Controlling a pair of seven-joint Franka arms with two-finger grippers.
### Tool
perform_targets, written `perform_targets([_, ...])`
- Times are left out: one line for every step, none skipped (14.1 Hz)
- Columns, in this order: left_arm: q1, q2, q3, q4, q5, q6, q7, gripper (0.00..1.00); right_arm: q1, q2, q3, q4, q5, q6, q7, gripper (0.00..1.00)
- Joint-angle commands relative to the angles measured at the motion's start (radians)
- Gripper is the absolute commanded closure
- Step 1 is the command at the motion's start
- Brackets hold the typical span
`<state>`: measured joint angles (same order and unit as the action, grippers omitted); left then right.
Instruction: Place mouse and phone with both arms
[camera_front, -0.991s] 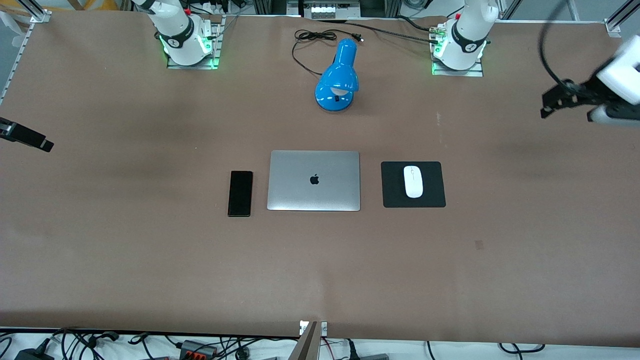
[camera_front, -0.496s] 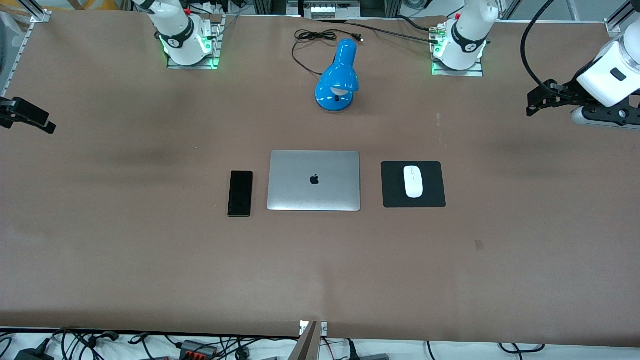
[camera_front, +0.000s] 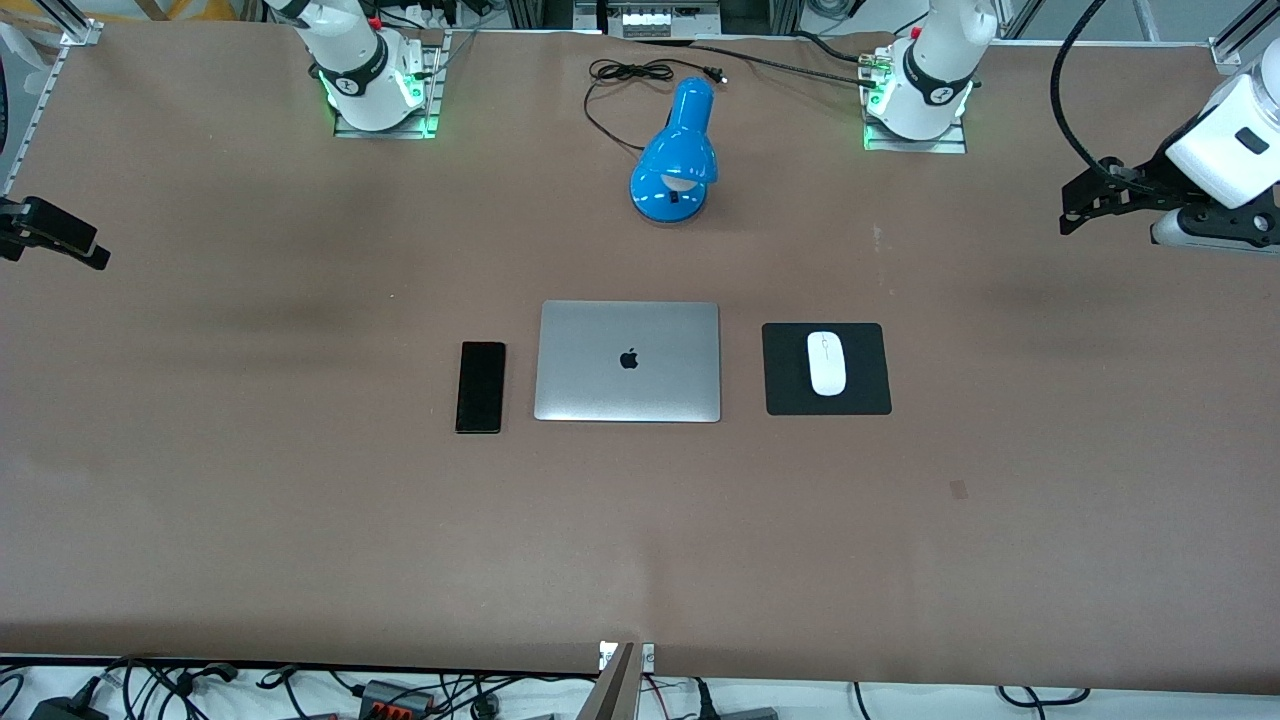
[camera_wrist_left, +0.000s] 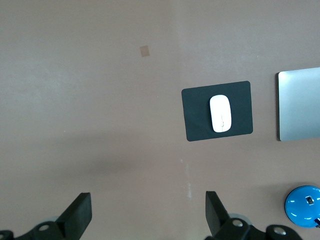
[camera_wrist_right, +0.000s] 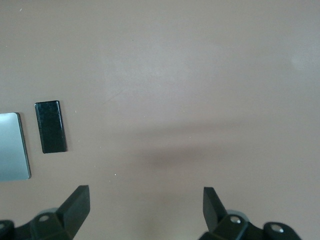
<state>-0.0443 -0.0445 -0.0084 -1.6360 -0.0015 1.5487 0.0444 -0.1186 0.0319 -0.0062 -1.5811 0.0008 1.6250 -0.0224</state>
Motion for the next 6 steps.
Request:
perform_targets([-0.005, 0.023, 0.004, 0.039, -0.008, -0.010, -0.005, 0.00, -0.016, 0.006, 0.011, 0.018, -0.015, -0.019, -0.017, 0.00])
perform_targets([-0.005, 0.023, 0.004, 0.038, -0.008, -0.010, -0.003, 0.00, -0.018, 0.006, 0.011, 0.018, -0.013, -0.025, -0.020, 0.00])
perform_targets([-0.003, 0.023, 0.004, 0.039, -0.008, -0.010, -0.003, 0.00, -0.019, 0.006, 0.009, 0.018, -0.015, -0.027, -0.021, 0.00])
perform_targets([-0.005, 0.023, 0.004, 0.038, -0.008, -0.012, -0.005, 0.00, -0.018, 0.006, 0.009, 0.018, -0.015, -0.027, -0.019, 0.00])
perform_targets([-0.005, 0.023, 0.004, 0.038, -0.008, -0.012, -0.005, 0.00, -0.019, 0.006, 0.009, 0.018, -0.015, -0.027, -0.019, 0.00])
perform_targets([-0.005, 0.023, 0.002, 0.039, -0.008, -0.012, -0.005, 0.00, -0.019, 0.006, 0.009, 0.018, -0.016, -0.027, -0.022, 0.00])
